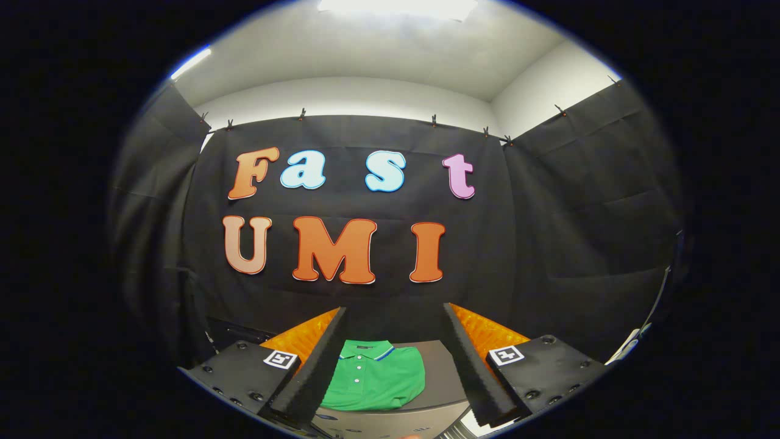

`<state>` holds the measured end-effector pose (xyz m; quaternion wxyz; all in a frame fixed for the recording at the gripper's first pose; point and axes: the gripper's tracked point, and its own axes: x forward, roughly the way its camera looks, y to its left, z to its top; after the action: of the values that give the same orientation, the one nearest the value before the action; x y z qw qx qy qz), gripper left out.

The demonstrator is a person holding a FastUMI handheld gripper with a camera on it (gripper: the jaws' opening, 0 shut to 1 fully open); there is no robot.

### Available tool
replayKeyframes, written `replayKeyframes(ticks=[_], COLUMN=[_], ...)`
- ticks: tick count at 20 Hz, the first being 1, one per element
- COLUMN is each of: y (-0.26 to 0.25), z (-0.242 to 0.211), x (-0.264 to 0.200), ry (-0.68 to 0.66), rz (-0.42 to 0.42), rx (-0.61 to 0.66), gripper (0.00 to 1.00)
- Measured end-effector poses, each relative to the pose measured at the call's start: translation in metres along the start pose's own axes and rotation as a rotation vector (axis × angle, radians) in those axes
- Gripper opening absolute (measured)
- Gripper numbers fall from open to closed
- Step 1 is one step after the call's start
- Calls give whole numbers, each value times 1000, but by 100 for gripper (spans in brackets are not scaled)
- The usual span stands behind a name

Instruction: Put the clothes into the washing machine and then close the washing machine lid.

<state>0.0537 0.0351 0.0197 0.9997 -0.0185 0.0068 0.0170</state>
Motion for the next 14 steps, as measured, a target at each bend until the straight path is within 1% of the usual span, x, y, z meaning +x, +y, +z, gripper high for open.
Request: replayKeyframes(ticks=[3, 7, 11, 14], y=[12, 35, 61, 78], z=[4, 2, -27, -68], x=[35, 92, 142, 173], ry=[40, 116, 214, 325], rz=[25, 47, 78, 102], rx=[4, -45, -96, -111], gripper=[98, 98, 98, 98])
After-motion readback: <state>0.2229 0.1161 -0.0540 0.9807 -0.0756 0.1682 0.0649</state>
